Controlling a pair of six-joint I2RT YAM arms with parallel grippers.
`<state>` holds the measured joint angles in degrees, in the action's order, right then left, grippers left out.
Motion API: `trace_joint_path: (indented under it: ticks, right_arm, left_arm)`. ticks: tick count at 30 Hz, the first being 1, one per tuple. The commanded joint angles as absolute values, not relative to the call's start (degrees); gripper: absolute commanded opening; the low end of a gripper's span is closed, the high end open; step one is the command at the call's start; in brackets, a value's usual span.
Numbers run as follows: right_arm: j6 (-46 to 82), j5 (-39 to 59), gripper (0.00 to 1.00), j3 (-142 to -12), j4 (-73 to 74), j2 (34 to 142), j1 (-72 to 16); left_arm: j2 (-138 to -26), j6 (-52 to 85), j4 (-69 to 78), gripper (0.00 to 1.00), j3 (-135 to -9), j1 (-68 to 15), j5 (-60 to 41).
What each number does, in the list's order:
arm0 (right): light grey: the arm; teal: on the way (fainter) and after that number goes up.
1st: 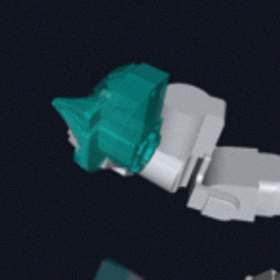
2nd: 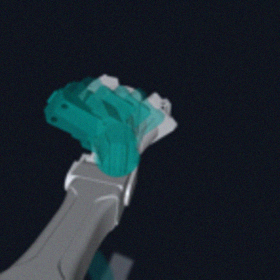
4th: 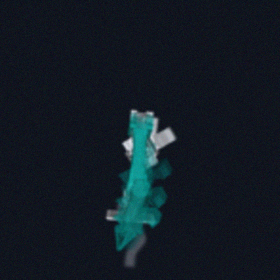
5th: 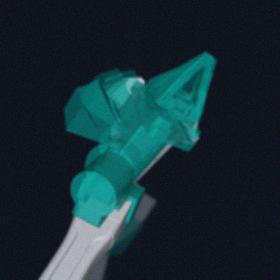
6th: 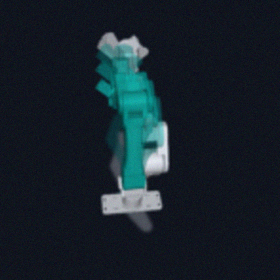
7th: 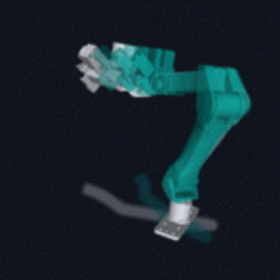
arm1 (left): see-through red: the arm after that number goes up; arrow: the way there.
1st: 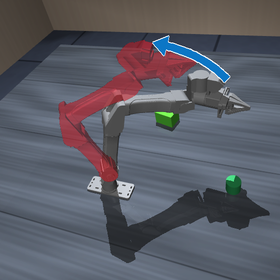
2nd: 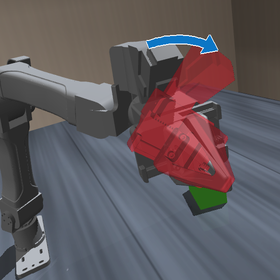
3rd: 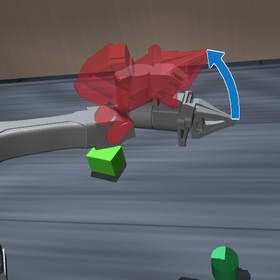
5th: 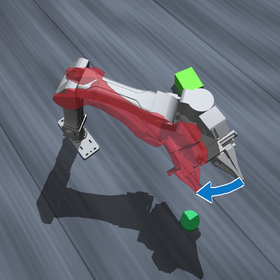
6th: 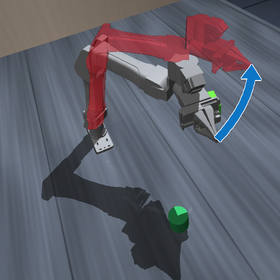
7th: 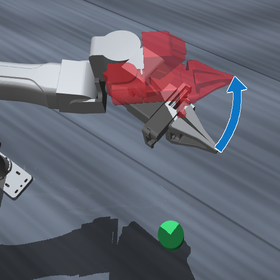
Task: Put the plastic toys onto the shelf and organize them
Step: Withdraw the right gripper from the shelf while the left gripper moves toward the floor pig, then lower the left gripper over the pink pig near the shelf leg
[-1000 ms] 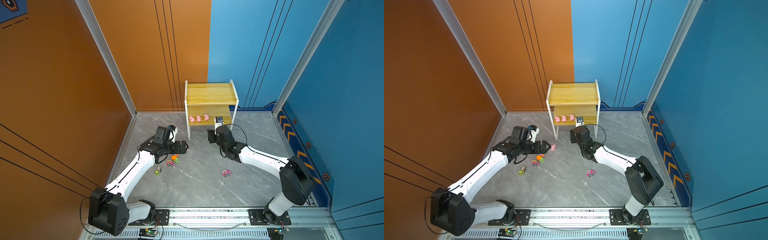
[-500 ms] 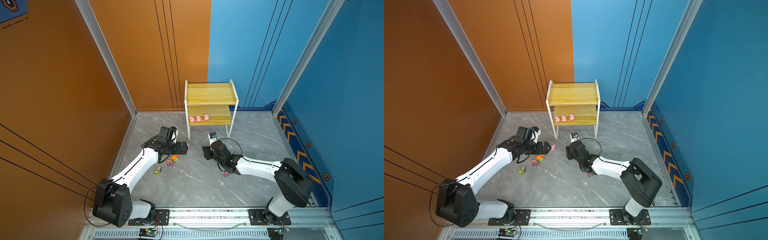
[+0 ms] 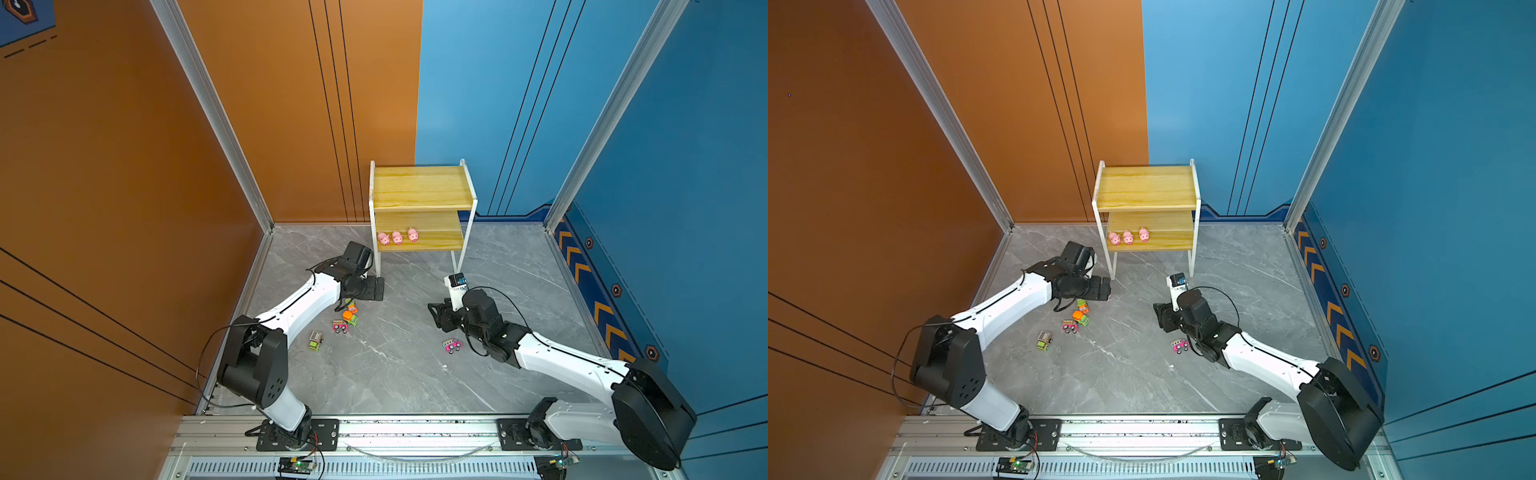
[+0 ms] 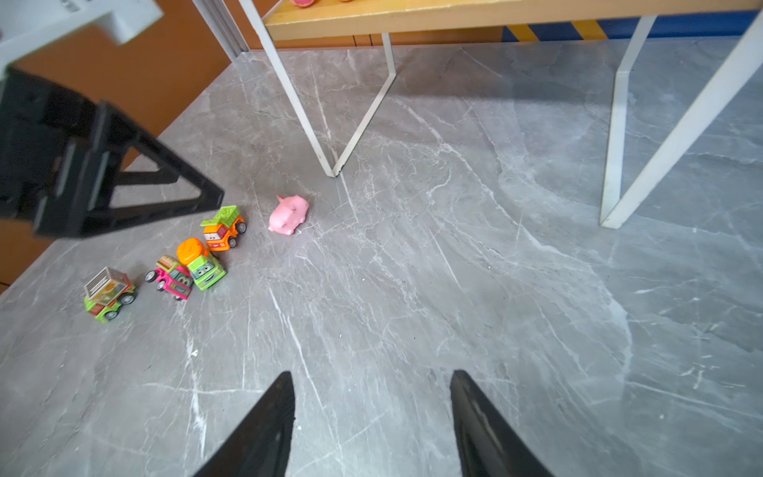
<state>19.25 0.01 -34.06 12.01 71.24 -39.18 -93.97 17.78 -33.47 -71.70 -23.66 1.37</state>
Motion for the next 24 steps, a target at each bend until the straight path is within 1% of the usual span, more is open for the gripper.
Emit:
trace_joint_path:
  ticks: [1,3,4,6,10,19,24]
  right_arm:
    - [17.58,5.29,0.61,-31.09,15.03,69.53,-37.44]
    - [17.33,7.00,0.61,-30.11,16.67,69.10,-37.02]
    - [17.07,7.72,0.61,-29.60,17.50,68.80,-36.84]
    - [17.11,8.17,0.61,-28.41,19.25,68.21,-36.61]
    - [18.49,9.31,0.62,-25.97,23.84,68.07,-36.34]
    - [19.55,9.70,0.62,-22.72,28.80,67.04,-36.12]
    - [19.77,9.67,0.62,-21.84,29.11,65.73,-35.77]
  left_arm:
    - [-98.54,17.62,-37.17,0.92,-74.62,-24.56,4.83]
    - [-100.59,18.08,-37.27,0.87,-75.31,-24.69,5.07]
    - [-101.38,18.34,-37.27,0.80,-75.56,-24.77,5.22]
    - [-102.62,18.71,-37.25,0.71,-75.92,-24.92,5.56]
    - [-104.42,18.81,-37.17,0.61,-77.17,-25.38,6.50]
    - [-108.92,18.34,-37.09,0.53,-80.54,-25.57,6.49]
    - [-110.36,19.85,-36.41,0.45,-81.13,-25.46,6.00]
